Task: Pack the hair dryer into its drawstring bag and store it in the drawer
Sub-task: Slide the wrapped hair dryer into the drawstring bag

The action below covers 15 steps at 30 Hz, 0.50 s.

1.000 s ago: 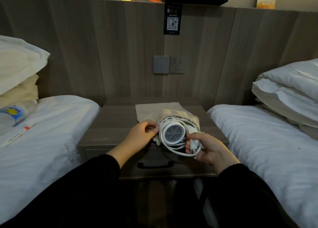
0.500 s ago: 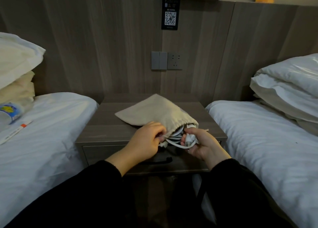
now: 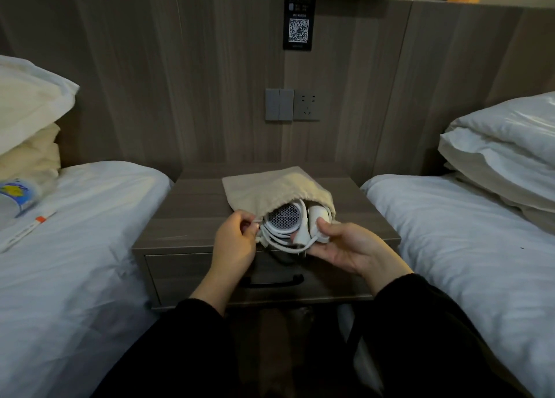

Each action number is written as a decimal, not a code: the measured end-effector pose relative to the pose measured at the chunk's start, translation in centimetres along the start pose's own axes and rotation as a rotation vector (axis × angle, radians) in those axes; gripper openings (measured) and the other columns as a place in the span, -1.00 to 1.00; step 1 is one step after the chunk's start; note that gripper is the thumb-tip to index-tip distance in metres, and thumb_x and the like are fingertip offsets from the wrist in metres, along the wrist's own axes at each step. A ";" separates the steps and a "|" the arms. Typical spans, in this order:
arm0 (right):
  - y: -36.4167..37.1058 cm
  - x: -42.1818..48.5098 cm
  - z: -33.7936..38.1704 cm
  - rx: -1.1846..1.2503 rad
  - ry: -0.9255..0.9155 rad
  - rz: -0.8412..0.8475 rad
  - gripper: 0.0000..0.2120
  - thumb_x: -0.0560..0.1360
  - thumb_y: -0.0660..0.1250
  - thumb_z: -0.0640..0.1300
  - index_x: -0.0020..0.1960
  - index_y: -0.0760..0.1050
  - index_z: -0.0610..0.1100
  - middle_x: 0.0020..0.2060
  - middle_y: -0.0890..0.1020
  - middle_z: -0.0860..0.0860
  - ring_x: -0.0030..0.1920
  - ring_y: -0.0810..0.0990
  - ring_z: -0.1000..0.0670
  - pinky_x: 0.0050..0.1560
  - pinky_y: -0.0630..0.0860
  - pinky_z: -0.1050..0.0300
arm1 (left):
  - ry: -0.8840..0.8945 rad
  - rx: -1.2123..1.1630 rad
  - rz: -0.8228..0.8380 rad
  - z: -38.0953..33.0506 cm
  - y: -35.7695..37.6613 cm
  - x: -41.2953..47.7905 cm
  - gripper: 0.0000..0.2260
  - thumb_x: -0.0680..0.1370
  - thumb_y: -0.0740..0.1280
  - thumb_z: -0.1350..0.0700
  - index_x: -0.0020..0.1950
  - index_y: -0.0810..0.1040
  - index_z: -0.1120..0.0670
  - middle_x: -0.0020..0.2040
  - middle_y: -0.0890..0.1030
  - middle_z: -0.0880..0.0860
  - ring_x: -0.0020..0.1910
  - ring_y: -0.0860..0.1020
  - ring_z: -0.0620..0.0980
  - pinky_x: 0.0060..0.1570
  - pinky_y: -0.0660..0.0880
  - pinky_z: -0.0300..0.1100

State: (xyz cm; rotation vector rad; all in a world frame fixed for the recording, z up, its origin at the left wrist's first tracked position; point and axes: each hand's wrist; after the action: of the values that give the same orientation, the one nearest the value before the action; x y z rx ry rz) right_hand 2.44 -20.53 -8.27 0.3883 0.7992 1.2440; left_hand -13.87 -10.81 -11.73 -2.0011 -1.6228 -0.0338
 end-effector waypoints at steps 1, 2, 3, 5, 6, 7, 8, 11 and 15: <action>0.3 0.3 0.0 0.055 -0.033 -0.028 -0.62 0.52 0.18 -0.36 0.32 0.34 -0.35 0.27 0.47 -0.33 0.26 0.47 -0.31 0.02 0.51 -0.34 | 0.005 -0.003 0.015 0.3 0.2 -0.2 -0.94 0.54 0.27 0.23 -0.10 0.49 0.09 -0.20 0.54 0.03 -0.20 0.47 -0.06 -0.33 0.29 -0.40; 0.6 0.7 0.0 0.087 -0.069 -0.056 -0.64 0.54 0.16 -0.36 0.33 0.33 -0.34 0.27 0.47 -0.32 0.25 0.48 -0.30 -0.02 0.52 -0.30 | 0.007 -0.004 0.046 0.5 0.3 -0.3 -0.94 0.54 0.27 0.22 -0.11 0.49 0.09 -0.20 0.54 0.04 -0.20 0.47 -0.05 -0.32 0.30 -0.41; 0.8 1.2 0.0 0.112 -0.102 -0.074 -0.64 0.54 0.15 -0.36 0.34 0.32 -0.33 0.27 0.47 -0.32 0.21 0.51 -0.30 -0.07 0.55 -0.26 | 0.009 -0.003 0.087 0.6 0.3 -0.2 -0.92 0.55 0.27 0.21 -0.13 0.50 0.08 -0.21 0.55 0.04 -0.20 0.48 -0.05 -0.30 0.32 -0.41; 1.2 1.7 0.0 0.142 -0.141 -0.094 -0.63 0.56 0.14 -0.33 0.35 0.28 -0.35 0.28 0.45 -0.34 0.09 0.56 -0.31 -0.18 0.61 -0.19 | 0.035 0.002 0.177 0.7 -0.1 0.3 -0.85 0.53 0.28 0.23 -0.20 0.47 0.02 -0.21 0.55 0.05 -0.20 0.48 -0.04 -0.27 0.33 -0.42; 1.4 1.9 0.1 0.137 -0.147 -0.101 -0.64 0.57 0.14 -0.31 0.34 0.28 -0.36 0.27 0.44 -0.35 0.05 0.57 -0.31 -0.21 0.63 -0.15 | 0.049 0.008 0.207 0.8 -0.4 0.5 -0.81 0.52 0.29 0.24 -0.23 0.46 -0.01 -0.21 0.55 0.05 -0.19 0.48 -0.04 -0.27 0.33 -0.43; 1.5 1.9 0.2 0.113 -0.147 -0.111 -0.66 0.57 0.16 -0.30 0.32 0.29 -0.36 0.26 0.45 -0.35 0.03 0.57 -0.30 -0.25 0.64 -0.13 | 0.051 0.018 0.215 0.9 -0.5 0.6 -0.79 0.51 0.30 0.25 -0.24 0.45 -0.03 -0.21 0.55 0.05 -0.20 0.48 -0.05 -0.27 0.33 -0.42; 1.6 1.8 0.3 0.059 -0.147 -0.131 -0.67 0.56 0.18 -0.28 0.30 0.31 -0.36 0.22 0.48 -0.35 0.02 0.58 -0.29 -0.26 0.63 -0.11 | 0.043 0.020 0.202 1.0 -0.7 0.5 -0.80 0.51 0.31 0.25 -0.23 0.46 -0.03 -0.21 0.55 0.04 -0.20 0.48 -0.05 -0.25 0.35 -0.40; 1.7 1.6 0.4 -0.342 -0.146 -0.248 -0.70 0.53 0.28 -0.12 0.15 0.45 -0.32 -0.03 0.63 -0.23 -0.11 0.65 -0.15 -0.29 0.66 -0.01 | 0.018 -0.024 0.176 1.1 -0.8 -0.1 -0.89 0.49 0.33 0.25 -0.07 0.54 0.05 -0.13 0.55 0.02 -0.12 0.50 -0.06 -0.14 0.39 -0.41; 0.8 1.4 0.3 -1.093 -0.276 -0.445 -0.55 0.50 0.24 0.15 -0.12 0.58 -0.26 -0.32 0.59 -0.11 -0.30 0.59 -0.06 -0.26 0.55 0.05 | 0.087 -0.006 0.212 0.6 -1.1 -0.5 -0.52 0.44 0.41 0.12 0.33 0.36 -0.02 0.28 0.40 -0.03 0.24 0.40 -0.12 0.24 0.36 -0.22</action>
State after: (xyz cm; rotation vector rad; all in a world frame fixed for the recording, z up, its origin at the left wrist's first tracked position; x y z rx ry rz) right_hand 2.24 -18.96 -7.99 -0.4824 -0.1031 1.0009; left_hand -15.21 -10.90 -12.01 -2.1354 -1.3515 -0.0462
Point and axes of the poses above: each hand's wrist, its own x-axis towards the middle knuckle, its own y-axis out of the palm, z = x × y
